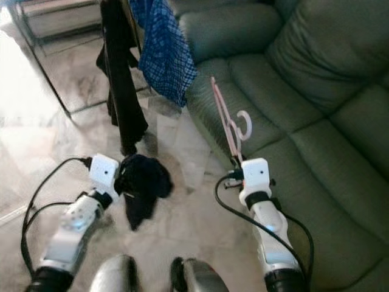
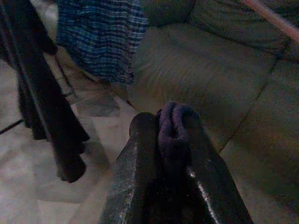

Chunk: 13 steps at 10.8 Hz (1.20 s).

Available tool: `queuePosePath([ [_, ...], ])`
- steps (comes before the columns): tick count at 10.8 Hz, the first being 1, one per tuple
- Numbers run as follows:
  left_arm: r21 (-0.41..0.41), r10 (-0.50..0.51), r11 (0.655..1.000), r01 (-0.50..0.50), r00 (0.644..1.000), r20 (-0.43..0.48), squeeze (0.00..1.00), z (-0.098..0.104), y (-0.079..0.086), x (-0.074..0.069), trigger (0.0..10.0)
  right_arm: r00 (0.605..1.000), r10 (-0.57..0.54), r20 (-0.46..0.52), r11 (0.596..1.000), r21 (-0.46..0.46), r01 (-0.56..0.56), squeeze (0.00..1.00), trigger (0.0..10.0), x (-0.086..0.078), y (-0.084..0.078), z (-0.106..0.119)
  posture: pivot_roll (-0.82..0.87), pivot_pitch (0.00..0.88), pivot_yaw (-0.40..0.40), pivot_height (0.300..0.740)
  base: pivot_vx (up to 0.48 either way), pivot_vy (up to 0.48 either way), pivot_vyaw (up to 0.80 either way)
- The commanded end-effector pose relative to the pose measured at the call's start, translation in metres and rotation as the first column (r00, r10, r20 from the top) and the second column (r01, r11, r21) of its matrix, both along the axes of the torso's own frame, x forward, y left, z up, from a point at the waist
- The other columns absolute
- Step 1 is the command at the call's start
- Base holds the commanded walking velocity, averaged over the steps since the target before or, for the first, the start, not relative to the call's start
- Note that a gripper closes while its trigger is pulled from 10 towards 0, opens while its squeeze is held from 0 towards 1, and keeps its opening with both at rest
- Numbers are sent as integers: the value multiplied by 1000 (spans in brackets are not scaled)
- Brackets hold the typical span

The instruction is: Hang hanger

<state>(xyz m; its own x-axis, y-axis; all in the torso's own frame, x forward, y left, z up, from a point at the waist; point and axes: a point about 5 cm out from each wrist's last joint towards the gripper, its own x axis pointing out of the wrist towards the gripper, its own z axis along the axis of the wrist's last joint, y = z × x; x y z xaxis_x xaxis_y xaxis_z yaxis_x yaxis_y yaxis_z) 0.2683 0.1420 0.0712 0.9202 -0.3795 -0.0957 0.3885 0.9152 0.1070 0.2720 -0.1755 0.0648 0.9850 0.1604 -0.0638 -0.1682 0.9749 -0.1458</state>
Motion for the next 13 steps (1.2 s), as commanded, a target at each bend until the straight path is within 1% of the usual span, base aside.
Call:
queuePosePath([
  [1, -17, -20, 1000, 20, 1000, 22, 0, 5, -6, 0, 10000, 1000, -19, -12, 1000, -12, 19, 0, 10000, -3, -7, -3, 20, 180, -82, 740, 0, -379, 0],
  [4, -17, -21, 1000, 21, 1000, 23, 0, 5, -5, 0, 10000, 1000, -17, -15, 1000, -18, 17, 0, 10000, -3, -8, -3, 20, 179, -84, 740, 0, -382, 0],
  [5, -42, -13, 999, 14, 1000, 20, 0, 5, -6, 0, 10000, 1000, -18, -16, 1000, -20, 17, 0, 10000, -3, -8, -3, 21, 178, -85, 740, 0, 0, 0],
  [6, -27, 0, 1000, 0, 1000, 21, 0, 5, -5, 1, 10000, 1000, -17, -18, 1000, -20, 17, 0, 10000, -2, -8, -4, 21, 178, -85, 740, 0, 0, 0],
  [8, -25, 6, 1000, -5, 1000, 24, 0, 6, -3, 2, 10000, 1000, -16, -19, 1000, -19, 16, 0, 10000, -2, -7, -4, 23, 174, -85, 740, 0, 0, 0],
  [11, -36, 18, 999, -18, 1000, 18, 0, 6, -2, 3, 10000, 1000, -17, -19, 1000, -22, 17, 0, 10000, -1, -7, -4, 23, 174, -85, 740, 0, 0, -800],
  [13, -37, 16, 999, -15, 1000, 20, 0, 7, -2, 3, 10000, 1000, -16, -17, 1000, -19, 15, 0, 10000, -1, -7, -4, 23, 174, -84, 740, 0, 381, -800],
])
